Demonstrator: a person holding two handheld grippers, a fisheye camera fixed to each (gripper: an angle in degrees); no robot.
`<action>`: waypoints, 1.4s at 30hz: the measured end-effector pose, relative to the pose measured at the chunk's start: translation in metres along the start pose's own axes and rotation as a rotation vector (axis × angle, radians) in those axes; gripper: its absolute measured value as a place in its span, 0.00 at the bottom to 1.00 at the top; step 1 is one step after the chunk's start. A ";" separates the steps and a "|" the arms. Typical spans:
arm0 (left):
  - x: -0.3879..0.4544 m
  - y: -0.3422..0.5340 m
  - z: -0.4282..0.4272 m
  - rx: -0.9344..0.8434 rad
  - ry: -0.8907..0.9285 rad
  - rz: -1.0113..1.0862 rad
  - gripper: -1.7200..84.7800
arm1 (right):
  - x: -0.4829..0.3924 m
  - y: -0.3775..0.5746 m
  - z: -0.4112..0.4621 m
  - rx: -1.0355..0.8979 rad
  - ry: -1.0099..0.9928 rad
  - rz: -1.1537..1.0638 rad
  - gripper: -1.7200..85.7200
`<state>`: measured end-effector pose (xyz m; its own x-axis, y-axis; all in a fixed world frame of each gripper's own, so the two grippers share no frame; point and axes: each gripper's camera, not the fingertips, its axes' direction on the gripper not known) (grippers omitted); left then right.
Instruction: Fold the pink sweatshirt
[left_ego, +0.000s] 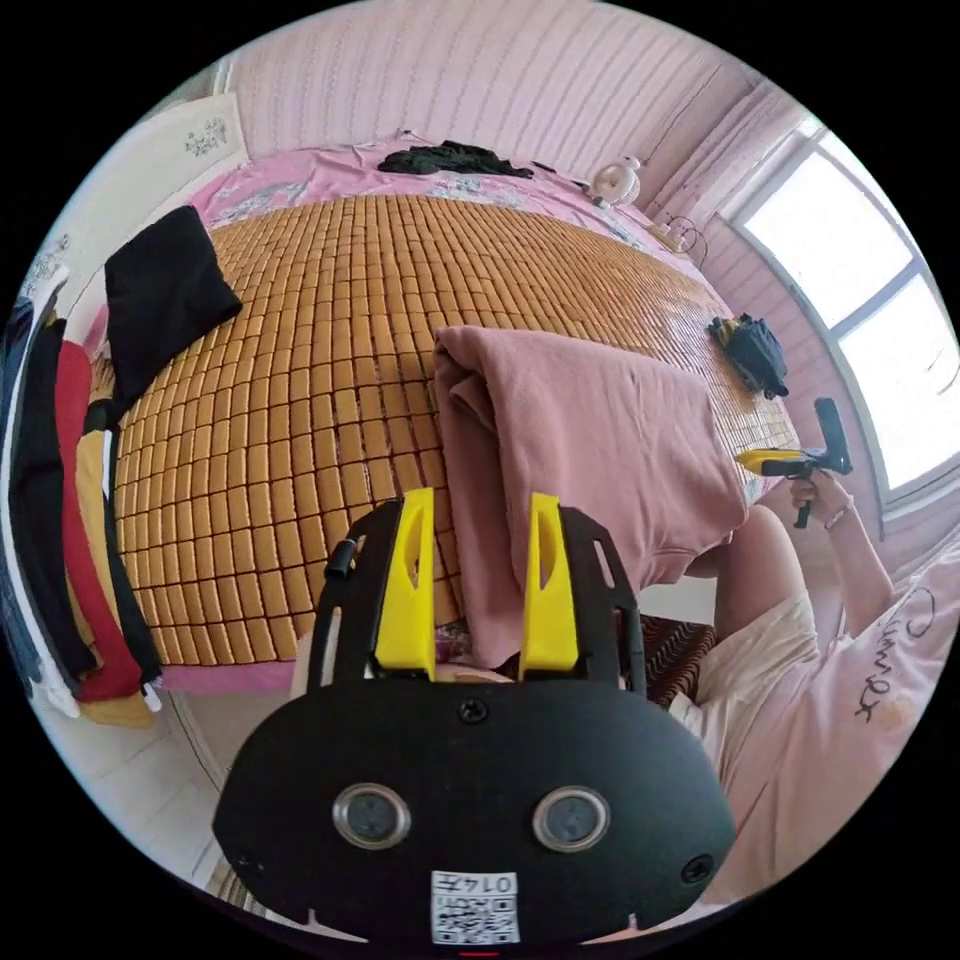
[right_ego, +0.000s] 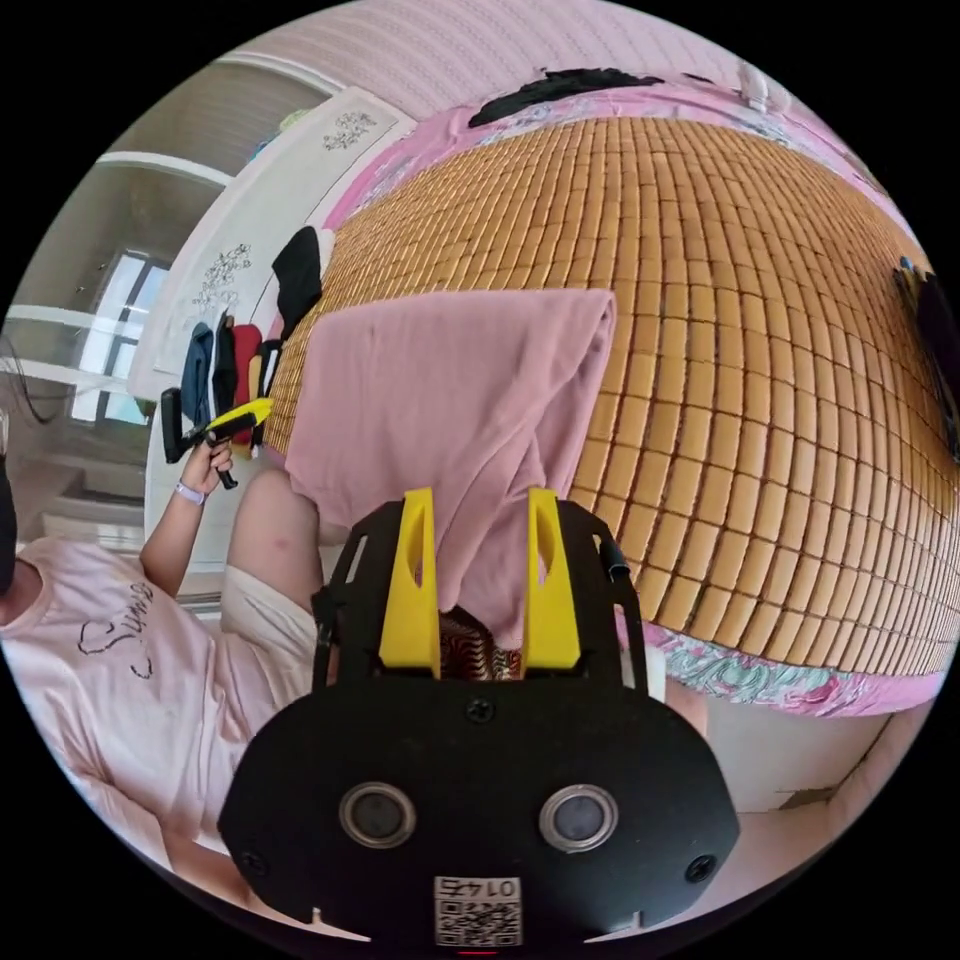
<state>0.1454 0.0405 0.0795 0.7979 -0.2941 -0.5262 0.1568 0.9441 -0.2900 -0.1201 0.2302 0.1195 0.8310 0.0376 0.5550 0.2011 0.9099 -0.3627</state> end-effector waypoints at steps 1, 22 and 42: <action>-0.003 -0.002 0.005 -0.010 0.008 -0.013 0.16 | 0.013 -0.004 -0.004 0.113 0.017 0.042 0.17; 0.031 -0.004 0.083 -0.261 -0.078 0.047 0.12 | 0.067 -0.011 0.130 0.175 0.093 -0.040 0.04; 0.099 -0.012 0.013 0.164 -0.356 0.191 0.01 | -0.014 -0.055 0.264 0.226 0.451 -0.298 0.02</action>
<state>0.2300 0.0019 0.0409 0.9679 -0.0692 -0.2417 0.0543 0.9962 -0.0680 -0.2797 0.2891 0.3291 0.9039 -0.3682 0.2177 0.3859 0.9215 -0.0437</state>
